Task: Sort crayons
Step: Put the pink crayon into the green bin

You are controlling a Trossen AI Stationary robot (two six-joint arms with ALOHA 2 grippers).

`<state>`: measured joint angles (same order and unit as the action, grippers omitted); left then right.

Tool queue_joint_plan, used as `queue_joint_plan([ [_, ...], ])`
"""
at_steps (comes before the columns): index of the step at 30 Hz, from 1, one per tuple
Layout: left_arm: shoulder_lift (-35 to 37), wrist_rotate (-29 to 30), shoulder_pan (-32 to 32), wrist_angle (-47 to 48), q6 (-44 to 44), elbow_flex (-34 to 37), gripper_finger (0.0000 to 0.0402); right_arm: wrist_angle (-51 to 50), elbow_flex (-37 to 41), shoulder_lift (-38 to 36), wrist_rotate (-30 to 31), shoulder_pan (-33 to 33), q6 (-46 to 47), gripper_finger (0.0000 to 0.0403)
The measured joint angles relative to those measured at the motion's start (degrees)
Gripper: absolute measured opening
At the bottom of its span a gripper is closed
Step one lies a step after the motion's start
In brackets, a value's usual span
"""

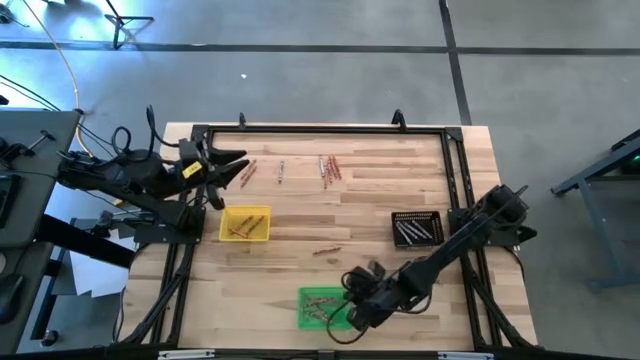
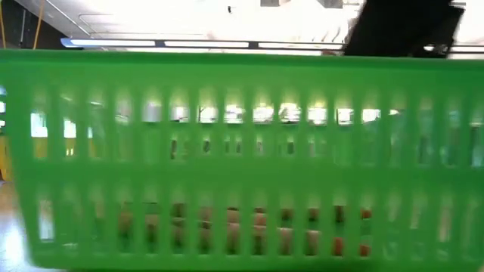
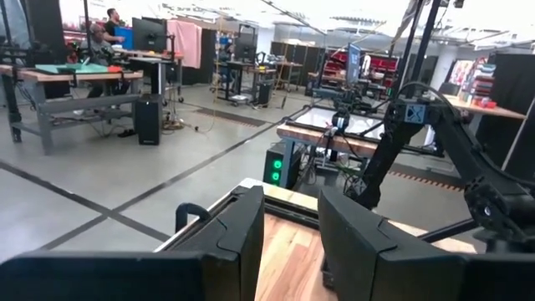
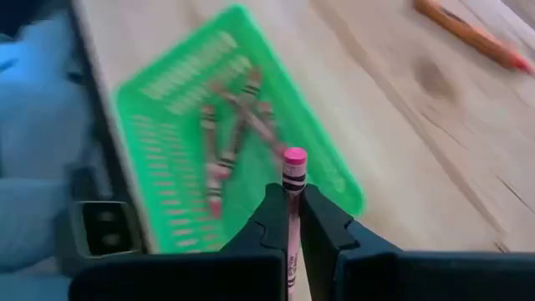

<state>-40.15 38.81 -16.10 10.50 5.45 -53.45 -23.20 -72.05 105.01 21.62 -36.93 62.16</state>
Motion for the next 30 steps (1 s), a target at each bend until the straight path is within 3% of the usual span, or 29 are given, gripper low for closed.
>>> queue_joint_plan([
  [10,-0.2,-0.1,0.0,6.1,-0.2,0.0,0.0101,3.3,0.0,0.0,1.8,4.7,-3.7,0.0001],
  [16,-0.2,0.0,0.0,7.9,-3.2,0.0,0.0101,12.1,0.0,-0.2,1.6,5.5,-6.9,0.0],
  [30,0.0,0.0,0.0,7.8,-6.1,0.0,0.0101,16.3,0.0,2.1,-7.7,5.4,-3.5,0.0],
])
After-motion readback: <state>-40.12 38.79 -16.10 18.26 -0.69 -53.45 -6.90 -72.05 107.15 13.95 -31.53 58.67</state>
